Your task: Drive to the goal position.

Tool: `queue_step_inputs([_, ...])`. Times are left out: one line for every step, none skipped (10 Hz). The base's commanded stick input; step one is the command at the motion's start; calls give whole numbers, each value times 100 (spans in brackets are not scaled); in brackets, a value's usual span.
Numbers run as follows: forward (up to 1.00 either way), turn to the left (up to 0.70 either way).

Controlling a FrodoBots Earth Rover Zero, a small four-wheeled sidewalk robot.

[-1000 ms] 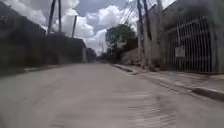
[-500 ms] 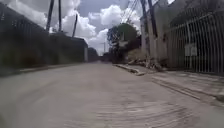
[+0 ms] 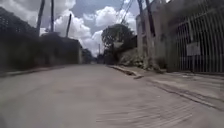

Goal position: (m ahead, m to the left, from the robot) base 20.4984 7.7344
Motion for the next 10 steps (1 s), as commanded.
queue_step_inputs([100, 0])
queue_step_inputs([100, 0])
queue_step_inputs([100, 0])
queue_step_inputs([100, 0])
queue_step_inputs([100, 0])
queue_step_inputs([100, 0])
queue_step_inputs([100, 0])
queue_step_inputs([100, 0])
queue_step_inputs([100, 0])
queue_step_inputs([100, 0])
